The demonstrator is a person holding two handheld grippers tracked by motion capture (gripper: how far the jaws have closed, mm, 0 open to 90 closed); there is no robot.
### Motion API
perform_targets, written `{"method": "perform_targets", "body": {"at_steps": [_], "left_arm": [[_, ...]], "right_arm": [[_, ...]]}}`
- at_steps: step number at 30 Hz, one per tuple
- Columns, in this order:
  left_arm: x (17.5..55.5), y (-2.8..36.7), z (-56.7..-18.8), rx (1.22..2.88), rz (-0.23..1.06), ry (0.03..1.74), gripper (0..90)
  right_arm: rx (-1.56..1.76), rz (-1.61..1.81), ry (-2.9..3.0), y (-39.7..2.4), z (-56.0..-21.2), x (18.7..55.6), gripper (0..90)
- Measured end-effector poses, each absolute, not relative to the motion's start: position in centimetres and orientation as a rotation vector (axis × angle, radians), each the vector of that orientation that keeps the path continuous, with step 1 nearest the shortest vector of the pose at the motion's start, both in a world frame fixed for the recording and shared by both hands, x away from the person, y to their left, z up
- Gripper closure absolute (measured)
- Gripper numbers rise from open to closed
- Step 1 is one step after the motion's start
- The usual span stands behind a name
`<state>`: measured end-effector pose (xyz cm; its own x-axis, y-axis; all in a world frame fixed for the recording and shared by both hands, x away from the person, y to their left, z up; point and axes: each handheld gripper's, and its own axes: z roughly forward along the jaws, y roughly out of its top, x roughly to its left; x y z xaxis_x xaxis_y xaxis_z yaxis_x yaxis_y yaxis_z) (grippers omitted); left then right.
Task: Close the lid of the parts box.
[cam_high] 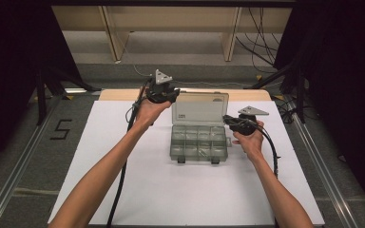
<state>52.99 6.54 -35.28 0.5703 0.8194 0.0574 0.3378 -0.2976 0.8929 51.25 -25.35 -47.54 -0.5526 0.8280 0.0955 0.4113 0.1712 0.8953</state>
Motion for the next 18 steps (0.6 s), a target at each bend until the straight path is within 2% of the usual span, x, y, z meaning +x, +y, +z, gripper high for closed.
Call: {"method": "perform_targets", "body": {"at_steps": [3,18], "left_arm": [[54.0,6.2,-35.5,1.902,0.642,0.940,88.9],[56.2,5.4,-35.7,1.908,0.615,0.997,89.6]], "right_arm": [[1.178,1.349,2.042,-25.4,-47.5,51.2,84.5],[1.146,1.336,2.032,-25.4,-47.5,51.3,84.5]]}}
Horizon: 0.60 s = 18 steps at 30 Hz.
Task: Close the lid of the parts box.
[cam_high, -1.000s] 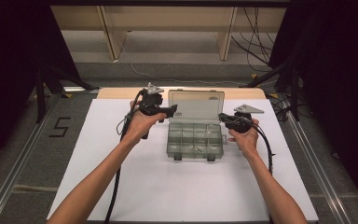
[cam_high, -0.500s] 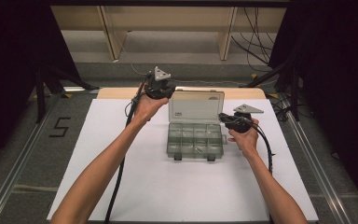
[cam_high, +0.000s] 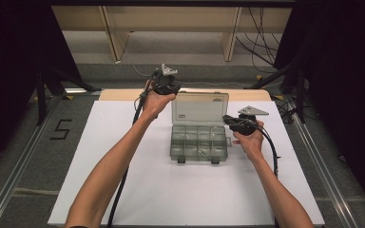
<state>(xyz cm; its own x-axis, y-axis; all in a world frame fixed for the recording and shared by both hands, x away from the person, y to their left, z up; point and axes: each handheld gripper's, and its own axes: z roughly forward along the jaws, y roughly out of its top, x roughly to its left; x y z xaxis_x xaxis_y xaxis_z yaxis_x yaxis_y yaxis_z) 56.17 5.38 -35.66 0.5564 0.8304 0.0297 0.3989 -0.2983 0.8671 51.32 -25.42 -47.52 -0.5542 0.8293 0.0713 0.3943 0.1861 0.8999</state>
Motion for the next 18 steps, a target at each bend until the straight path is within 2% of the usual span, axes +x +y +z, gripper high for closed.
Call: {"method": "perform_targets", "body": {"at_steps": [6,7,11,14,15,18], "left_arm": [[56.72,5.49,-36.03,1.919,0.621,1.018,89.6],[56.81,5.73,-36.03,1.962,0.623,1.005,89.6],[57.16,5.68,-36.58,1.901,0.603,1.045,89.5],[57.06,5.86,-36.37,1.958,0.607,1.019,89.6],[57.04,5.60,-36.48,1.916,0.606,1.038,89.6],[56.92,5.80,-36.31,1.940,0.586,1.027,89.6]], "right_arm": [[1.145,1.332,2.035,-25.43,-47.52,51.28,84.4],[1.145,1.330,2.033,-25.42,-47.54,51.28,84.4],[1.145,1.326,2.031,-25.37,-47.55,51.26,84.3],[1.148,1.323,2.042,-25.38,-47.50,51.19,84.2],[1.147,1.322,2.041,-25.37,-47.50,51.19,84.1],[1.160,1.312,2.027,-25.21,-47.53,51.14,83.6]]}}
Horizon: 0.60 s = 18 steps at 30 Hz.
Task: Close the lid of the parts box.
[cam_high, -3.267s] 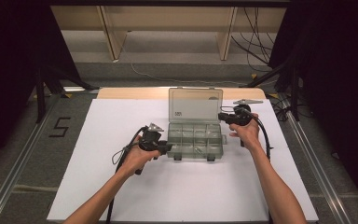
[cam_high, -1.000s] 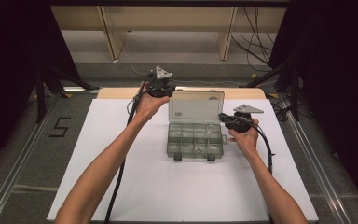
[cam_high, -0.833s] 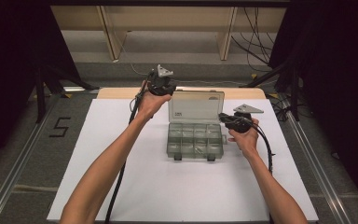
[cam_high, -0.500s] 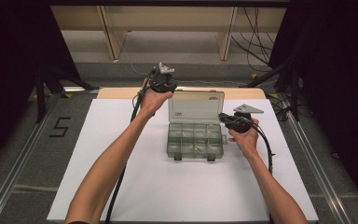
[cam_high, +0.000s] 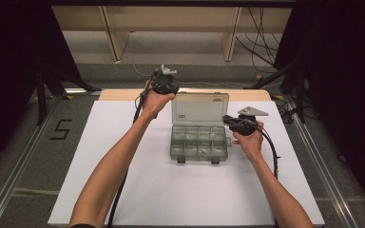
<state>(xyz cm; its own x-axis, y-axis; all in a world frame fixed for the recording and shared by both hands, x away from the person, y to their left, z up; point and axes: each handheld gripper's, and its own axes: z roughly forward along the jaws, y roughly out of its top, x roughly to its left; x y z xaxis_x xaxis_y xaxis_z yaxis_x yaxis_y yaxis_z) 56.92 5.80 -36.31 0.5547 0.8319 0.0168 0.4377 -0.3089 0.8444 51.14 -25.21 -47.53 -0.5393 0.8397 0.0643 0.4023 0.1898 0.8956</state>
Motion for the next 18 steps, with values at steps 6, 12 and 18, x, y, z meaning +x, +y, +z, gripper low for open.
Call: {"method": "perform_targets", "body": {"at_steps": [6,12,18], "left_arm": [[56.5,5.7,-36.2,1.972,0.579,1.002,89.5],[55.7,5.6,-35.8,1.996,0.548,0.960,89.5],[54.8,5.4,-35.6,2.010,0.516,0.966,89.6]], "right_arm": [[1.155,1.312,2.035,-25.5,-47.1,50.8,78.1],[1.189,1.355,1.999,-25.7,-46.1,49.9,63.0],[1.177,1.381,2.011,-25.9,-44.3,48.4,47.6]]}}
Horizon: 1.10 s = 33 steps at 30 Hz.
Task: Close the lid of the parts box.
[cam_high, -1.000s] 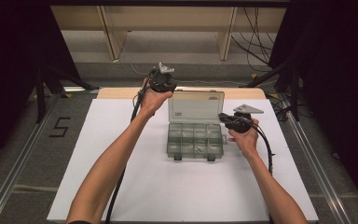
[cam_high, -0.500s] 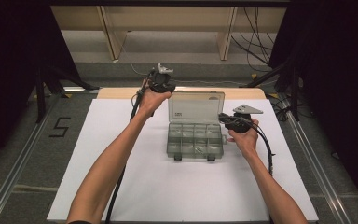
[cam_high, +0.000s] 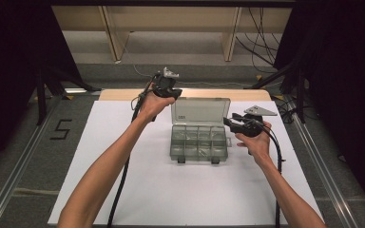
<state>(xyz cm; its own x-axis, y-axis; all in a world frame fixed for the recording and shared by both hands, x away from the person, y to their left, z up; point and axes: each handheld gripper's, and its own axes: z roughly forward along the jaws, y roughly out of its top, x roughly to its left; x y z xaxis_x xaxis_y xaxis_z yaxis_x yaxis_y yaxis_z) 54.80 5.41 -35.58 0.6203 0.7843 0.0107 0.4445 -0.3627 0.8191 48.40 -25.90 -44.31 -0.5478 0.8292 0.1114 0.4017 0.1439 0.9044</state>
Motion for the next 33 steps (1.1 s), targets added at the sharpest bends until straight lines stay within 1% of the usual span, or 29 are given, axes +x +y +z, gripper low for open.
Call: {"method": "perform_targets", "body": {"at_steps": [2,6,8,10,17,27,33], "left_arm": [[54.5,5.5,-35.5,2.010,0.507,0.976,89.6],[54.2,5.8,-35.4,2.041,0.510,0.934,89.6],[54.0,5.7,-35.5,2.010,0.501,0.944,89.6],[53.7,5.9,-35.5,2.017,0.490,0.941,89.6],[52.6,6.2,-35.7,2.006,0.485,0.935,89.6],[51.5,6.1,-36.3,1.996,0.461,0.923,89.6],[50.8,6.0,-36.5,2.001,0.453,0.904,89.6]], "right_arm": [[1.171,1.388,2.014,-25.9,-43.7,48.0,41.9],[1.171,1.416,2.012,-25.8,-42.8,47.5,35.2],[1.162,1.433,1.999,-25.7,-42.3,47.3,33.7],[1.163,1.417,1.993,-25.6,-41.5,46.9,29.5],[1.114,1.436,2.006,-25.2,-39.4,45.9,22.5],[1.067,1.410,2.054,-24.6,-38.0,45.0,20.6],[1.064,1.421,2.059,-24.5,-37.3,44.7,22.8]]}}
